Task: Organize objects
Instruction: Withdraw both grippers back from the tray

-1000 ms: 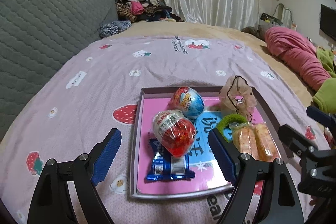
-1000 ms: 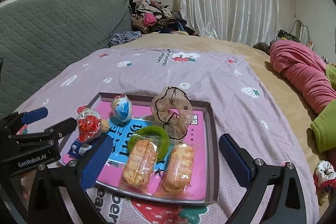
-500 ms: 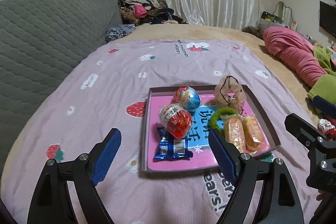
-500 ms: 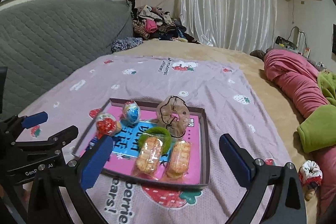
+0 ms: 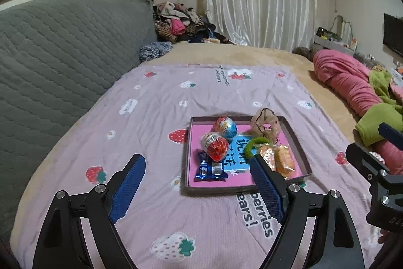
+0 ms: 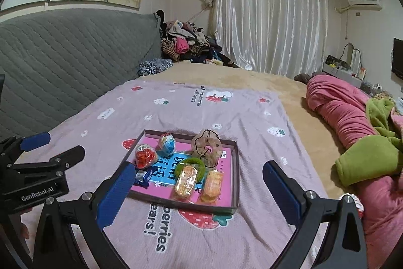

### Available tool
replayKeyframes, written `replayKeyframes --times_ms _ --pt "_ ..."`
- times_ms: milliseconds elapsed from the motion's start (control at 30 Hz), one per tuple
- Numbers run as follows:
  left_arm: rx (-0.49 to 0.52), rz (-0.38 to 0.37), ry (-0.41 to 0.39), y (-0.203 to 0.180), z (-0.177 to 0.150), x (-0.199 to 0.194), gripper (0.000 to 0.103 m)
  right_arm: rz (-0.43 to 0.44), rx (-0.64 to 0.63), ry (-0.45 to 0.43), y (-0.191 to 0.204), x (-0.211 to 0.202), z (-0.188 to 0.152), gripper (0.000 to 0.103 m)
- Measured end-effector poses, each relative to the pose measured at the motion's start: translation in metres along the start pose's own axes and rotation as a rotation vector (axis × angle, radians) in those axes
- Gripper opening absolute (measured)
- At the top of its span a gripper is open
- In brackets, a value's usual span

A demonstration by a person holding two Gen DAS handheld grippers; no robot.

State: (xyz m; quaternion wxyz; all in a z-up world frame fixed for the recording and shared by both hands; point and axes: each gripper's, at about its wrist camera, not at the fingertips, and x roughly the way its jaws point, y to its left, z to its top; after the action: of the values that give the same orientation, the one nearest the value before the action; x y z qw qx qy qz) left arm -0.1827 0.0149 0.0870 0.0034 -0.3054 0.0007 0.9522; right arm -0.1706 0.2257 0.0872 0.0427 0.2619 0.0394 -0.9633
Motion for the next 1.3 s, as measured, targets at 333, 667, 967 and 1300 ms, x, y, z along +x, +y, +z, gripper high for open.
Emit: replayKeyframes --times_ms 333,667,967,1300 --pt "-0.006 0.032 -0.067 0.016 0.005 -0.070 0.086 0.019 0.014 -0.046 0.004 -0.052 0.010 0.102" --pt "-0.011 0.045 -0.093 0.024 -0.009 -0.106 0.086 -0.001 -0.004 -0.071 0.011 -0.090 0.003 0.102" --pt "0.007 0.027 -0.130 0.018 -0.029 -0.119 0.086 -0.009 0.006 -0.046 0.011 -0.106 -0.013 0.102" --pt "0.021 -0.001 -0.108 0.012 -0.058 -0.114 0.086 -0.018 0.012 -0.020 0.008 -0.106 -0.036 0.102"
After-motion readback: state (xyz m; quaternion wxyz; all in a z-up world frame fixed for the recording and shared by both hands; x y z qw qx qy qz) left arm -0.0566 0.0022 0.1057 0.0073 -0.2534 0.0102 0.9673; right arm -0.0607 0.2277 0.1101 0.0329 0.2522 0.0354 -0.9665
